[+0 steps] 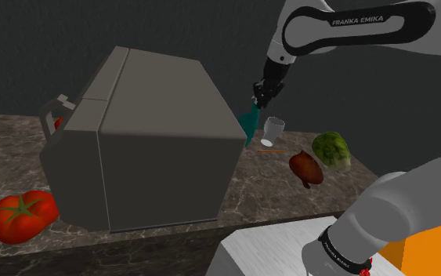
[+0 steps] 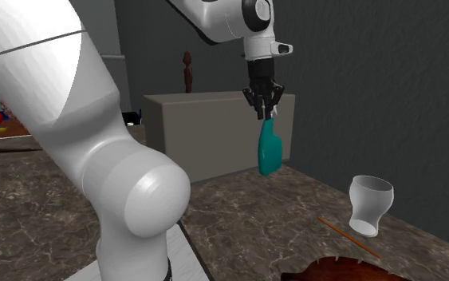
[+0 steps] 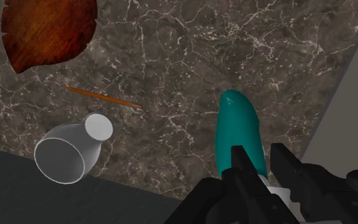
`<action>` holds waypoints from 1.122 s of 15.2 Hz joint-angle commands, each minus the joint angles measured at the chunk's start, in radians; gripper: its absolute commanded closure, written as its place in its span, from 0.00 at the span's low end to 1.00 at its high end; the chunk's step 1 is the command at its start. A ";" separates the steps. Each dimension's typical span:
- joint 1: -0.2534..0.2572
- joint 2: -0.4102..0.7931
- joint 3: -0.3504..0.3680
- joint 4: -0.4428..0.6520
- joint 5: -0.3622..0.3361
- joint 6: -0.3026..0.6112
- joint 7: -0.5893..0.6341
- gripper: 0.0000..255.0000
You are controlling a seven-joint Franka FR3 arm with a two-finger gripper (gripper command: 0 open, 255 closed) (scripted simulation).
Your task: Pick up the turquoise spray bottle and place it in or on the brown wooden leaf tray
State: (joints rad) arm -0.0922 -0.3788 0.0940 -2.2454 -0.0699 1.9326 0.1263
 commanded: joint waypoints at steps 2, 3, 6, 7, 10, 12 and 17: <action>-0.021 -0.073 -0.048 -0.041 -0.009 -0.026 -0.068 1.00; -0.029 -0.094 -0.064 -0.052 -0.014 -0.034 -0.090 1.00; -0.053 -0.150 -0.115 -0.077 -0.033 -0.059 -0.157 1.00; -0.062 -0.166 -0.132 -0.083 -0.040 -0.067 -0.180 1.00; -0.088 -0.210 -0.184 -0.095 -0.065 -0.093 -0.248 1.00; -0.106 -0.234 -0.220 -0.096 -0.083 -0.110 -0.294 1.00; -0.151 -0.274 -0.311 -0.081 -0.130 -0.150 -0.411 1.00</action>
State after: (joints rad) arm -0.2326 -0.6373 -0.1971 -2.3214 -0.1884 1.7898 -0.2576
